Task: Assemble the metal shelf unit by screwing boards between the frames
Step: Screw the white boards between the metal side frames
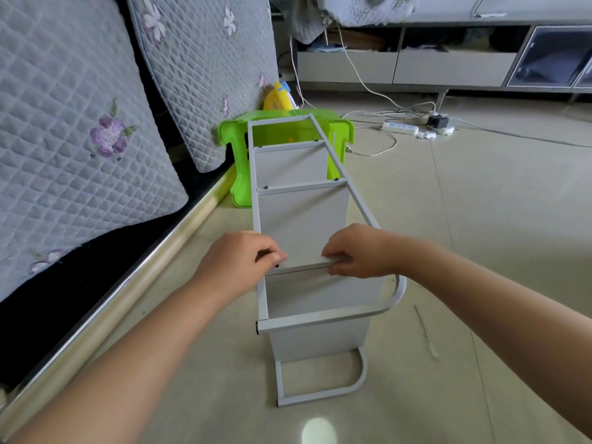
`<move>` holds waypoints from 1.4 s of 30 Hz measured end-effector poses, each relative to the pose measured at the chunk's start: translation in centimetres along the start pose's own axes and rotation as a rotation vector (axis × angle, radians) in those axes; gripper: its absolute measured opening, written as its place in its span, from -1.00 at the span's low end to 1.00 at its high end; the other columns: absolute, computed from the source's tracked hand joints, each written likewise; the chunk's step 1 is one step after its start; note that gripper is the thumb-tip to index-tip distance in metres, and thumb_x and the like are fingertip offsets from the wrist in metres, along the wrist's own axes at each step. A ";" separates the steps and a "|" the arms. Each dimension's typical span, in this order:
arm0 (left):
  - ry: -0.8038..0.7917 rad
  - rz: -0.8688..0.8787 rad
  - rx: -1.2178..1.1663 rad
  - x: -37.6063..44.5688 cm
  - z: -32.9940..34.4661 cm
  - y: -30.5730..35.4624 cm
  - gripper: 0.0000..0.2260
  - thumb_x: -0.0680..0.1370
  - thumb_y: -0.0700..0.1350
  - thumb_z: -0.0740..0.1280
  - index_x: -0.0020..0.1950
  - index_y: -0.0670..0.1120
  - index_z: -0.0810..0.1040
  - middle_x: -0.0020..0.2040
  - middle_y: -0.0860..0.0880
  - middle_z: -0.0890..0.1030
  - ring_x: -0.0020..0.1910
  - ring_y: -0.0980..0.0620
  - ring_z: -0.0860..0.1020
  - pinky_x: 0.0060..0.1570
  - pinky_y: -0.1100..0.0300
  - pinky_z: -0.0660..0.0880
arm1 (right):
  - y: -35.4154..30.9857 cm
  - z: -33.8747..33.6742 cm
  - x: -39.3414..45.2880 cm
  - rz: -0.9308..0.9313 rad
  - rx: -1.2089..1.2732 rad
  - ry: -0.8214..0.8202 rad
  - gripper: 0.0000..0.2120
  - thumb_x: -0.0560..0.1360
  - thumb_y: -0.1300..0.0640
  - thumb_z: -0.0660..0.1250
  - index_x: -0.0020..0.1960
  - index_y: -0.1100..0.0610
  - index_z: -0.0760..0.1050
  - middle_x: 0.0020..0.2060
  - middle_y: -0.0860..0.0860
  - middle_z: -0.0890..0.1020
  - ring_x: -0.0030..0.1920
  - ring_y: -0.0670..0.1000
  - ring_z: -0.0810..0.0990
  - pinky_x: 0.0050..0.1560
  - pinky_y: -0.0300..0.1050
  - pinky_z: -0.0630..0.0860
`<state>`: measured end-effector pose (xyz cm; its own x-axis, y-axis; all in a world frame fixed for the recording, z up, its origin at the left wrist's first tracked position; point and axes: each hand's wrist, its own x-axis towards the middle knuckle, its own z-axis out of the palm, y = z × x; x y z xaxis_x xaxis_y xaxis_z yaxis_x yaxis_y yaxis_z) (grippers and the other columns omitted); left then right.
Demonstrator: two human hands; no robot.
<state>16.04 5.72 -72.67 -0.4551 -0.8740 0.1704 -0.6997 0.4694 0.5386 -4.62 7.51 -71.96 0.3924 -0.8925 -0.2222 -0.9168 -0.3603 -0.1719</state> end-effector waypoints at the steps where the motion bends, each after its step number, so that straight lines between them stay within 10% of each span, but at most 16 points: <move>1: 0.004 0.000 0.008 0.1 -0.1 0.0 -0.80 0.50 -0.04 0.35 -0.13 -0.16 0.67 -0.16 -0.09 0.65 -0.09 -0.05 0.58 0.00 0.00 0.48 | 0.1 0.1 0.1 -0.006 -0.009 0.008 -0.73 0.52 0.09 0.24 -0.06 0.34 0.46 -0.22 0.12 0.46 -0.08 0.12 0.45 0.02 -0.01 0.40; 10: -0.152 0.165 0.325 0.6 -1.2 0.6 -0.61 0.53 0.00 0.05 0.06 -0.06 0.64 0.00 -0.02 0.64 0.06 -0.01 0.55 0.01 0.14 0.45 | 0.1 0.3 0.3 -0.029 -0.015 0.025 -0.66 0.52 0.11 0.24 -0.36 0.13 0.20 -0.36 0.03 0.33 -0.22 0.04 0.33 -0.11 -0.05 0.37; 17: -0.151 0.341 0.250 0.2 -1.2 0.0 -0.78 0.32 -0.32 0.31 -0.19 -0.12 0.70 -0.23 0.01 0.69 -0.25 0.07 0.65 -0.38 0.25 0.56 | 0.3 0.7 0.4 -0.042 -0.030 0.032 -0.60 0.52 0.10 0.23 -0.40 0.07 0.12 -0.40 -0.04 0.28 -0.22 0.03 0.32 -0.14 -0.10 0.32; 19: -0.145 0.299 0.159 0.2 -1.0 -0.2 -0.69 0.43 -0.44 0.26 -0.01 -0.16 0.68 0.01 0.01 0.67 -0.01 0.22 0.58 0.00 0.48 0.43 | 0.3 0.7 0.4 -0.044 -0.024 0.028 -0.61 0.53 0.10 0.23 -0.39 0.08 0.14 -0.39 -0.02 0.30 -0.22 0.03 0.33 -0.14 -0.10 0.33; 23: -0.162 0.219 0.023 -0.3 -0.9 -0.6 -0.59 0.49 -0.47 0.14 0.22 -0.17 0.55 0.20 0.09 0.47 0.28 0.40 0.17 0.10 0.71 0.17 | 0.4 0.6 0.3 -0.039 -0.003 0.022 -0.73 0.53 0.10 0.23 -0.29 0.16 0.27 -0.30 0.05 0.38 -0.20 0.03 0.35 -0.09 -0.06 0.38; 26: -0.145 0.220 -0.014 -0.7 -1.2 -0.1 -0.56 0.51 -0.37 0.14 0.36 -0.09 0.38 0.25 0.18 0.33 0.27 0.48 0.13 0.21 0.58 0.21 | 0.5 0.6 0.3 -0.039 -0.007 0.025 -0.63 0.53 0.10 0.23 -0.38 0.10 0.17 -0.38 -0.01 0.31 -0.22 0.03 0.33 -0.13 -0.08 0.34; 27: -0.116 0.176 -0.004 -0.8 -1.3 -0.1 -0.58 0.52 -0.31 0.22 0.36 -0.06 0.39 0.24 0.21 0.34 0.19 0.21 0.04 0.24 0.47 0.27 | 0.5 0.6 0.3 -0.039 -0.008 0.028 -0.61 0.53 0.10 0.23 -0.39 0.08 0.14 -0.39 -0.02 0.29 -0.23 0.03 0.32 -0.15 -0.10 0.32; 28: -0.069 0.142 0.035 -0.8 -1.3 -0.2 -0.63 0.52 -0.19 0.30 0.33 -0.03 0.45 0.23 0.23 0.38 -0.04 0.49 0.35 0.22 0.42 0.32 | 0.5 0.6 0.3 -0.039 -0.008 0.032 -0.61 0.53 0.10 0.23 -0.40 0.08 0.13 -0.39 -0.02 0.29 -0.23 0.02 0.32 -0.16 -0.12 0.30; 29: -0.020 0.114 0.080 -0.8 -1.2 -0.3 -0.66 0.49 -0.08 0.36 0.26 -0.03 0.53 0.19 0.22 0.45 0.20 0.30 0.45 0.19 0.40 0.32 | 0.5 0.6 0.3 -0.038 -0.004 0.033 -0.60 0.53 0.11 0.23 -0.40 0.08 0.12 -0.38 -0.01 0.29 -0.24 0.02 0.32 -0.17 -0.12 0.29; 36: 0.015 0.074 0.076 -0.6 -0.6 0.3 -0.71 0.38 0.00 0.22 -0.17 -0.11 0.69 -0.21 -0.02 0.64 -0.15 0.01 0.56 -0.10 0.09 0.50 | 0.3 0.6 0.4 -0.034 0.001 0.043 -0.60 0.52 0.12 0.24 -0.40 0.09 0.11 -0.37 0.03 0.31 -0.25 0.04 0.30 -0.18 -0.10 0.29; 42: -0.066 0.137 -0.027 -0.7 -0.8 -0.4 -0.73 0.51 -0.33 0.23 0.07 -0.12 0.66 0.03 0.01 0.65 0.07 0.21 0.49 -0.03 0.52 0.37 | 0.1 0.5 0.1 -0.032 -0.015 0.018 -0.62 0.52 0.12 0.24 -0.39 0.11 0.14 -0.31 0.08 0.36 -0.25 0.03 0.31 -0.17 -0.11 0.29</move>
<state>17.10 6.00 -72.33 -0.5812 -0.7913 0.1897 -0.6140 0.5795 0.5359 -4.66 7.51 -72.53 0.4201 -0.8853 -0.1991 -0.9050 -0.3925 -0.1641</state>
